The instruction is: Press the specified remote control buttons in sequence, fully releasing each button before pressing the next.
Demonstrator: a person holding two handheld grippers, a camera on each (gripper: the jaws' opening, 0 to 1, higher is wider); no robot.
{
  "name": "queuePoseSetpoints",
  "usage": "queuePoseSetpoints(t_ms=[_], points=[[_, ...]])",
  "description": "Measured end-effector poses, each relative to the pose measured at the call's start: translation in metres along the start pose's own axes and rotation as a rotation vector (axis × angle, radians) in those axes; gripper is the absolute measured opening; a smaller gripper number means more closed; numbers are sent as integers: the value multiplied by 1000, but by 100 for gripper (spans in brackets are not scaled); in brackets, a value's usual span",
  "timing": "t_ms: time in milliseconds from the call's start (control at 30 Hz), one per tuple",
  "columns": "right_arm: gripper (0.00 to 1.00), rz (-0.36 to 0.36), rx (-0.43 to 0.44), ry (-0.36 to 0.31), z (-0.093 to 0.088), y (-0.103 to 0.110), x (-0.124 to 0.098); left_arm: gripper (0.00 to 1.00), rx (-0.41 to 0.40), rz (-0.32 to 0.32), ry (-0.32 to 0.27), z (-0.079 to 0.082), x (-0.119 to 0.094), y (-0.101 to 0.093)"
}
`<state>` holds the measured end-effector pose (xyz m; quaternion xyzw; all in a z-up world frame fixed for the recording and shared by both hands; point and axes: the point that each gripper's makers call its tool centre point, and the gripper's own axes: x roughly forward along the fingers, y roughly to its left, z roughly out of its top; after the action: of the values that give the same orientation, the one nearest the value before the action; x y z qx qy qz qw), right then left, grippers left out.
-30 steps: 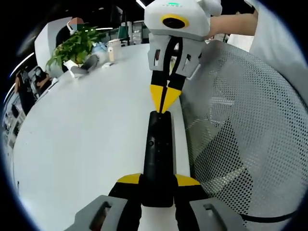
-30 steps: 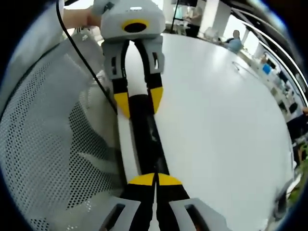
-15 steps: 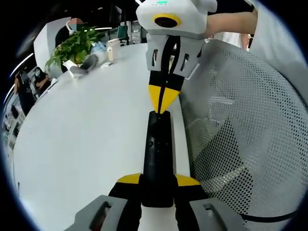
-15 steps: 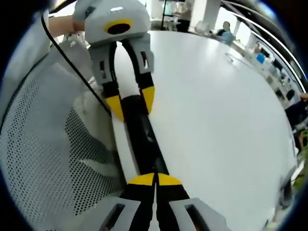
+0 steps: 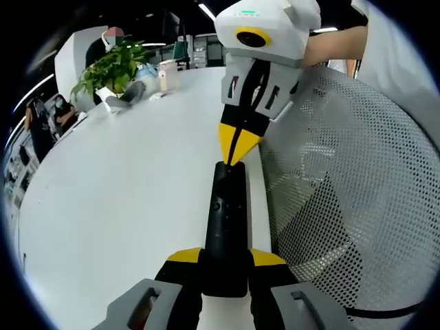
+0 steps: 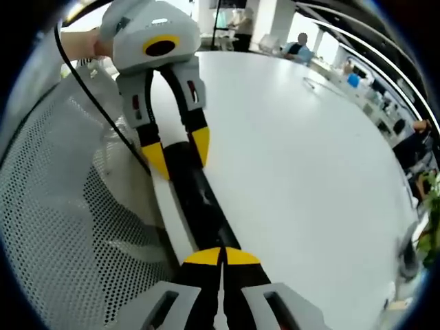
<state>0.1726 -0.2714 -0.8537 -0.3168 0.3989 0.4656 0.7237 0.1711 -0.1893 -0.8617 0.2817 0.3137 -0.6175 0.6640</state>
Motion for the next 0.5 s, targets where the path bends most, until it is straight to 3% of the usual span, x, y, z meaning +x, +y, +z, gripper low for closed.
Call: queuePoseSetpoints(t_ms=[100,267,500], points=[[0,2,6,6,1,-1,0,24,7,11,0,1,0,-1],[0,1,27,-6,1,-2,0,24,-9,13,-62,-1,-2,0],[0,-5,12,-3,1,-1,0,24,-3,-4,-72,0,-2,-1]])
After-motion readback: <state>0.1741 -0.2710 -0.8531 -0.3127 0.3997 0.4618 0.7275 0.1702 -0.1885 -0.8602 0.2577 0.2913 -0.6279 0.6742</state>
